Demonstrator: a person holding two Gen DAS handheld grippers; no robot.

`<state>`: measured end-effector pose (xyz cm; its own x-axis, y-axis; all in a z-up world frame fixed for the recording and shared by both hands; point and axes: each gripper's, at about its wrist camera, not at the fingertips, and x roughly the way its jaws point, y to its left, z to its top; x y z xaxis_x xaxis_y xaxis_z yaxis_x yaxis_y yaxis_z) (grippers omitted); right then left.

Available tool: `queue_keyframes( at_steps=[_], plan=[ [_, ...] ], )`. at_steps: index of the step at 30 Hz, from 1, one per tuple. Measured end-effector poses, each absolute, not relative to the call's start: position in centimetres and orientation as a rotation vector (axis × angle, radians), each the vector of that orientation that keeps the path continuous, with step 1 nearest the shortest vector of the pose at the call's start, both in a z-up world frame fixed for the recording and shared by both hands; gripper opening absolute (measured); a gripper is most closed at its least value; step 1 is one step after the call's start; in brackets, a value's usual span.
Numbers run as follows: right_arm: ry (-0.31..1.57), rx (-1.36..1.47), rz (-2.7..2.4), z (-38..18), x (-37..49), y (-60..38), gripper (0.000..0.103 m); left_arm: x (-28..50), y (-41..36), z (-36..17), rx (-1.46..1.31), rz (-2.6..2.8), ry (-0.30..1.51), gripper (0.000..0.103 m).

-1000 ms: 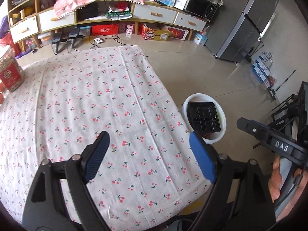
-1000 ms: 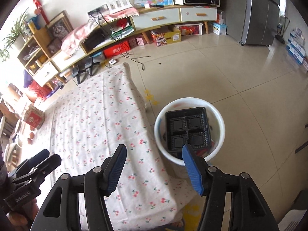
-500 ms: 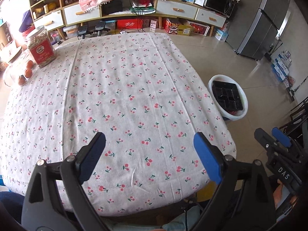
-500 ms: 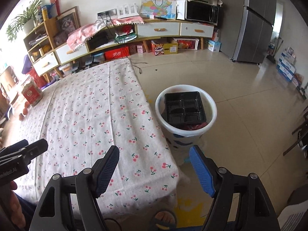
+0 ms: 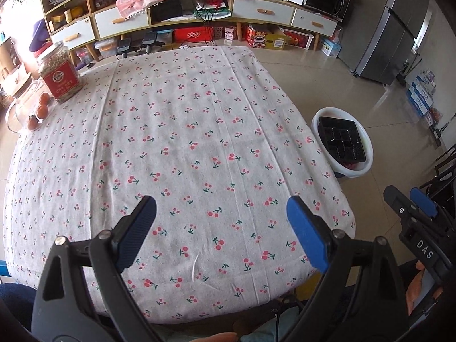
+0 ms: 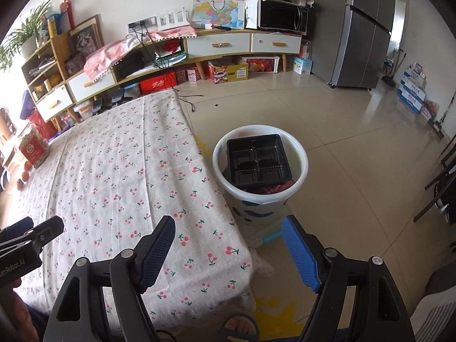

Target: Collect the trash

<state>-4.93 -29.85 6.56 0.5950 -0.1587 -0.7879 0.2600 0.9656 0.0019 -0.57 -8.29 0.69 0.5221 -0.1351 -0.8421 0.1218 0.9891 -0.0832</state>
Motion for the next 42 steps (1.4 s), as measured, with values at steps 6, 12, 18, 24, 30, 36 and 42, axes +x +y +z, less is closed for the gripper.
queue_keyframes(
  at_steps=[6,12,18,24,30,36,42],
  plan=[
    [0.906,0.109,-0.239,6.37,-5.06,-29.42,0.079,-0.81,-8.55,0.83,-0.016,-0.156,1.013,0.093],
    [0.910,0.107,-0.244,6.29,-5.01,-29.46,0.079,-0.78,-8.67,0.86,-0.020,-0.164,1.016,0.093],
    [0.914,0.101,-0.240,6.15,-4.95,-29.28,0.079,-0.83,-8.75,1.10,-0.026,-0.175,1.013,0.093],
    [0.918,0.102,-0.238,6.12,-4.93,-29.29,0.079,-0.88,-8.91,1.12,-0.024,-0.178,1.014,0.093],
    [0.919,0.102,-0.237,6.09,-4.95,-29.19,0.079,-0.95,-9.06,1.13,-0.021,-0.180,1.011,0.093],
    [0.919,0.101,-0.238,6.08,-4.95,-29.15,0.079,-0.93,-9.08,1.17,-0.018,-0.182,1.010,0.093],
    [0.920,0.100,-0.238,6.06,-4.94,-29.15,0.079,-0.93,-9.20,1.23,-0.016,-0.183,1.008,0.093]
  ],
)
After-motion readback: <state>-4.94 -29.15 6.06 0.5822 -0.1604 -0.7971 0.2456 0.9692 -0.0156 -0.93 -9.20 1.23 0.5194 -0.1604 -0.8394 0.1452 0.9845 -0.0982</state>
